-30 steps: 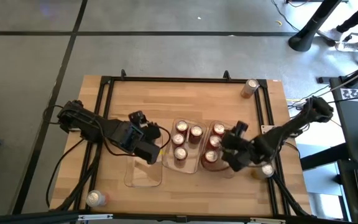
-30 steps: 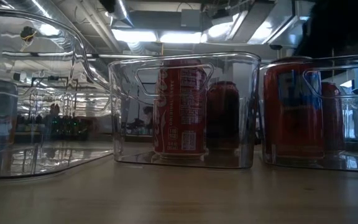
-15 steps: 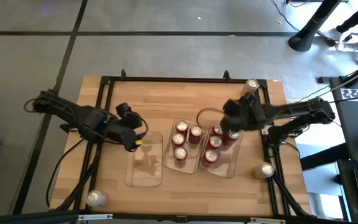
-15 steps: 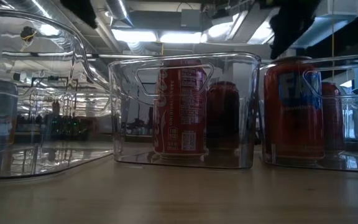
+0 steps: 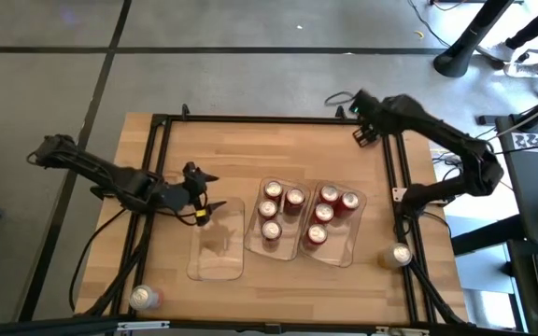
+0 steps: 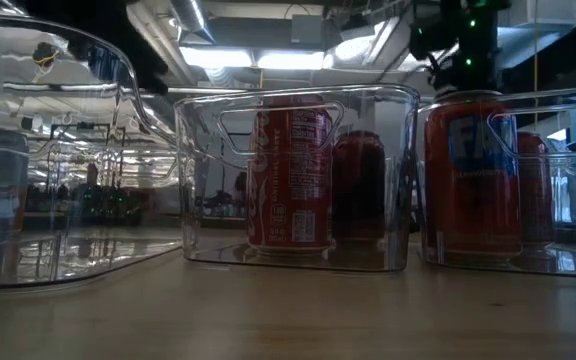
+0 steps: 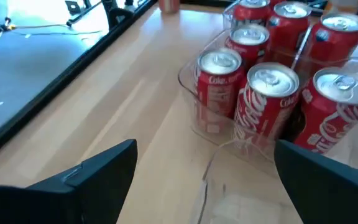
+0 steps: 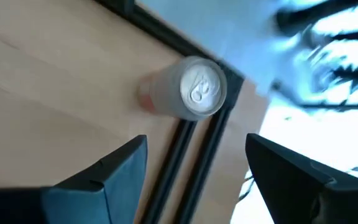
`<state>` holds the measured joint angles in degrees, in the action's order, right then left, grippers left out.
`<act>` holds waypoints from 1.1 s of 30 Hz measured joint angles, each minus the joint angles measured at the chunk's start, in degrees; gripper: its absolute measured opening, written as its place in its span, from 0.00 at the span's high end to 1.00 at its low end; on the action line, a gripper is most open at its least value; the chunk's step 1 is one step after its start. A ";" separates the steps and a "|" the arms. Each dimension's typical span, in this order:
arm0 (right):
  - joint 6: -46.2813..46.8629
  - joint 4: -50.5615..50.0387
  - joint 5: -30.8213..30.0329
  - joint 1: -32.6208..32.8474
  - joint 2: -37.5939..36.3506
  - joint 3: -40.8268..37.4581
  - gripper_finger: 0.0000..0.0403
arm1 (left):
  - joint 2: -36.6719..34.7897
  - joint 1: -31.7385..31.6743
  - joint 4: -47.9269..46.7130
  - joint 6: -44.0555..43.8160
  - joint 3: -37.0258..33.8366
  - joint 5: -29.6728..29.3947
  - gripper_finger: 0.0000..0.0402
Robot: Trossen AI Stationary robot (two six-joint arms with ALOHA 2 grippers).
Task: Sort soda cans
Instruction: Put the top right orange white soda can into the left transparent bin
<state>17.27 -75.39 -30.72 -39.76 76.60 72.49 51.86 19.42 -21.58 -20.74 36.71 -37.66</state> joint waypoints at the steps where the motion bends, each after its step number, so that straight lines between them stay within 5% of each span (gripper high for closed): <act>1: -1.16 0.71 2.15 -2.65 0.00 -0.01 0.32 | 0.00 0.01 1.37 -0.78 -1.40 0.00 0.09; 6: -4.93 3.47 7.80 -10.61 0.00 0.38 0.32 | 0.04 -0.04 6.10 -2.44 -7.23 -0.03 0.09; 22: -5.82 12.62 14.68 -10.52 2.96 1.79 0.29 | 0.07 -0.28 5.53 -1.35 -10.34 -2.29 0.09; 29: -8.60 17.68 7.96 -10.56 7.04 1.79 0.03 | 0.08 -0.28 5.68 -1.32 -12.26 -2.26 0.09; 33: -8.73 16.73 3.91 -11.78 8.64 1.79 0.07 | 0.09 -0.31 6.69 -0.78 -12.26 -2.26 0.09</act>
<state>8.53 -58.66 -26.81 -51.55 85.23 74.28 51.94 19.11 -14.88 -21.52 24.45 -39.92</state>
